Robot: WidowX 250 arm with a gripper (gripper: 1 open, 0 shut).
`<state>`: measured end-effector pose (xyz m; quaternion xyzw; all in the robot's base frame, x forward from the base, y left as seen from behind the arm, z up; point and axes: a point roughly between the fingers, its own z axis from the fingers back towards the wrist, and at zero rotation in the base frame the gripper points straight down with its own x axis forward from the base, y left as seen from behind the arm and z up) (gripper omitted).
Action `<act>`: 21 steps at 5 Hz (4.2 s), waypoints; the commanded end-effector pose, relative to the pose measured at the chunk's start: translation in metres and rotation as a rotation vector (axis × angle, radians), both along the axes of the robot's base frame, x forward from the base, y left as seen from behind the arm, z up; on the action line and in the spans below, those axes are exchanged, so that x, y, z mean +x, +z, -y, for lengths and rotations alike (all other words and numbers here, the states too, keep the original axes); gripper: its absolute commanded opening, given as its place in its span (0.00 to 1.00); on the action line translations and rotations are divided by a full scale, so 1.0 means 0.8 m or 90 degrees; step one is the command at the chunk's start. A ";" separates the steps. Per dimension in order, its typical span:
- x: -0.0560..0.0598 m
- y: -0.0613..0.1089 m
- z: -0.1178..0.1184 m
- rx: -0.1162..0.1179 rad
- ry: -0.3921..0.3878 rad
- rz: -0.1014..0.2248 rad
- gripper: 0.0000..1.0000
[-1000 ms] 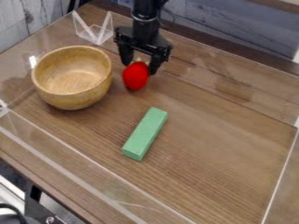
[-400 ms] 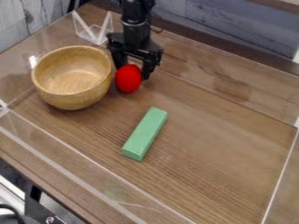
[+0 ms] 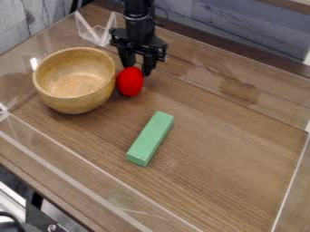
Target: Move the red object to the left
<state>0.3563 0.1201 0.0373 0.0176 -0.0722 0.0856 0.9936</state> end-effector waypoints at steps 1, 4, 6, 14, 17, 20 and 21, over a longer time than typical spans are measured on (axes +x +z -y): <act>0.002 0.044 -0.008 0.010 -0.004 0.054 1.00; 0.002 0.022 0.007 0.003 -0.097 0.051 1.00; -0.002 0.016 0.017 -0.004 -0.134 0.049 0.00; -0.017 0.073 0.020 -0.006 -0.187 0.067 1.00; -0.006 0.113 0.055 -0.003 -0.218 0.084 0.00; 0.020 0.087 0.033 -0.006 -0.197 0.042 0.00; 0.016 0.075 0.050 -0.010 -0.201 0.028 0.00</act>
